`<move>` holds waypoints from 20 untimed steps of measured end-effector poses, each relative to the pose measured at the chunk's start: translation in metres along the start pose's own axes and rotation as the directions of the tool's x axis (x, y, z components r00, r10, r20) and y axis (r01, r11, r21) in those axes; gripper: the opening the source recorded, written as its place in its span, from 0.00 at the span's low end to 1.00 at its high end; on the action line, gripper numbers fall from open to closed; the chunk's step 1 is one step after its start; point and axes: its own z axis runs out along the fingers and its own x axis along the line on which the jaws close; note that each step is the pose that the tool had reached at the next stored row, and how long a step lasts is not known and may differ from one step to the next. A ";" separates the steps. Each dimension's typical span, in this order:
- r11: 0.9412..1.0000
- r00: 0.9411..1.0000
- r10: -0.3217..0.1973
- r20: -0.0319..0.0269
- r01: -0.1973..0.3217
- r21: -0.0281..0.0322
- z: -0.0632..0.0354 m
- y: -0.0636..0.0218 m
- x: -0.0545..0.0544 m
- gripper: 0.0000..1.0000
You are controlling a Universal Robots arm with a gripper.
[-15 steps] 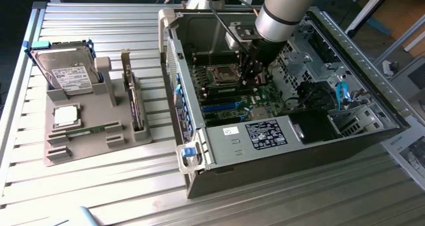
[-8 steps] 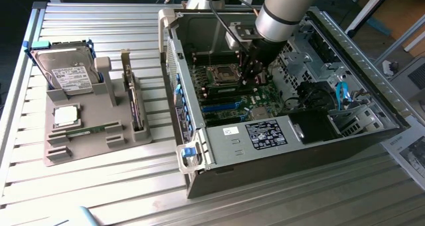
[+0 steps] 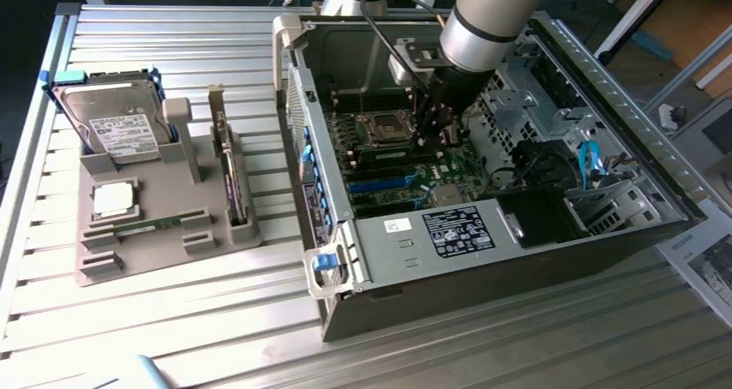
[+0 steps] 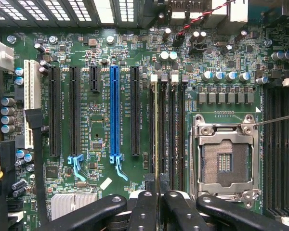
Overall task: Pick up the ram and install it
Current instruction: 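Insert the ram into the slot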
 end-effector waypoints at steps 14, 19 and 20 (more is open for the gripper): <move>1.000 1.000 0.000 0.000 0.000 0.000 0.0009 0.0000 0.000 0.12; 1.000 1.000 0.000 0.000 0.000 0.000 0.0050 -0.0002 0.000 0.12; 1.000 1.000 0.000 0.000 0.000 0.000 0.0061 -0.0002 0.000 0.12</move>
